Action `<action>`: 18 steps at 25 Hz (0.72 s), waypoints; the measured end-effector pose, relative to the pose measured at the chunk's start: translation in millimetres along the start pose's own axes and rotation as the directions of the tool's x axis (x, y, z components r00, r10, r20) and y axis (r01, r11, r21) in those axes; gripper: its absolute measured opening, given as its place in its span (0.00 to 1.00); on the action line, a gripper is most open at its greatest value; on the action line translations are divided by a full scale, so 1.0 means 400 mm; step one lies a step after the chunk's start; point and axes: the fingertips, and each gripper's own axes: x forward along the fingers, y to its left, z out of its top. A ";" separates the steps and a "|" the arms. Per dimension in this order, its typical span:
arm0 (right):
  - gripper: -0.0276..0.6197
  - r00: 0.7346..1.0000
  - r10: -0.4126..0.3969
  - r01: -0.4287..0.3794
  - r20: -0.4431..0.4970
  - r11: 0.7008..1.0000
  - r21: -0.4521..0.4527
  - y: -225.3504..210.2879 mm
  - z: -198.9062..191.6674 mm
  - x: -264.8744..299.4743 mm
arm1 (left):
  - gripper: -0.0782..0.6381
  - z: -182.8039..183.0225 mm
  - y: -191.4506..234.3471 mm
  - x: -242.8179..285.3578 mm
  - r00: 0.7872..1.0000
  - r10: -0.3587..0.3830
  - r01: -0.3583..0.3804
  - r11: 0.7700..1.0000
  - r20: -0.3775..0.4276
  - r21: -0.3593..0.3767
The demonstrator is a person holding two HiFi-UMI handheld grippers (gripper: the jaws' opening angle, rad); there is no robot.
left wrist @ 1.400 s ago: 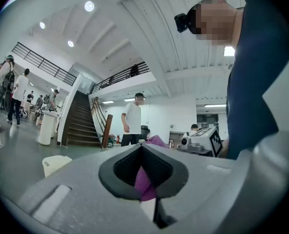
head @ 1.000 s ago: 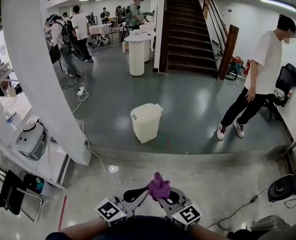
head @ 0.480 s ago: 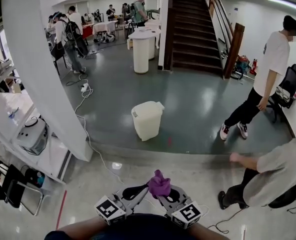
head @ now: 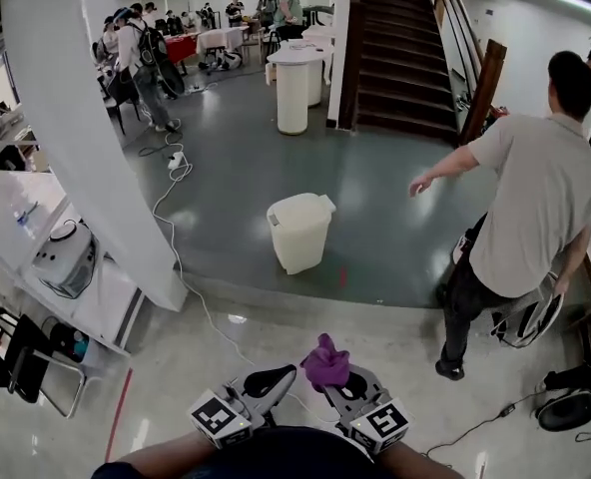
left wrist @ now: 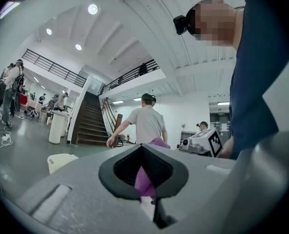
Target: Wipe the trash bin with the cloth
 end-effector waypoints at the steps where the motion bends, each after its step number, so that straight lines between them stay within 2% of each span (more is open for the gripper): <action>1: 0.16 1.000 -0.006 0.006 -0.004 1.000 -0.001 -0.014 -0.001 0.019 | 0.09 0.000 0.024 0.006 1.000 0.002 -0.001 1.000 0.006 -0.003; 5: 0.16 0.999 -0.032 0.032 -0.014 0.999 -0.021 -0.053 0.009 0.114 | 0.09 0.006 0.136 0.021 1.000 -0.017 0.017 1.000 0.018 -0.007; 11: 0.16 0.997 -0.080 0.080 -0.007 0.996 -0.040 -0.123 0.061 0.316 | 0.09 0.061 0.352 0.063 0.996 -0.085 0.085 0.996 0.021 0.011; 15: 0.16 0.989 -0.147 0.146 -0.009 0.989 -0.028 -0.168 0.094 0.427 | 0.09 0.088 0.472 0.073 0.988 -0.149 0.149 0.989 0.035 0.008; 18: 0.16 0.981 -0.195 0.195 -0.004 0.981 -0.020 -0.191 0.102 0.490 | 0.09 0.102 0.554 0.071 0.986 -0.165 0.165 0.986 0.028 -0.003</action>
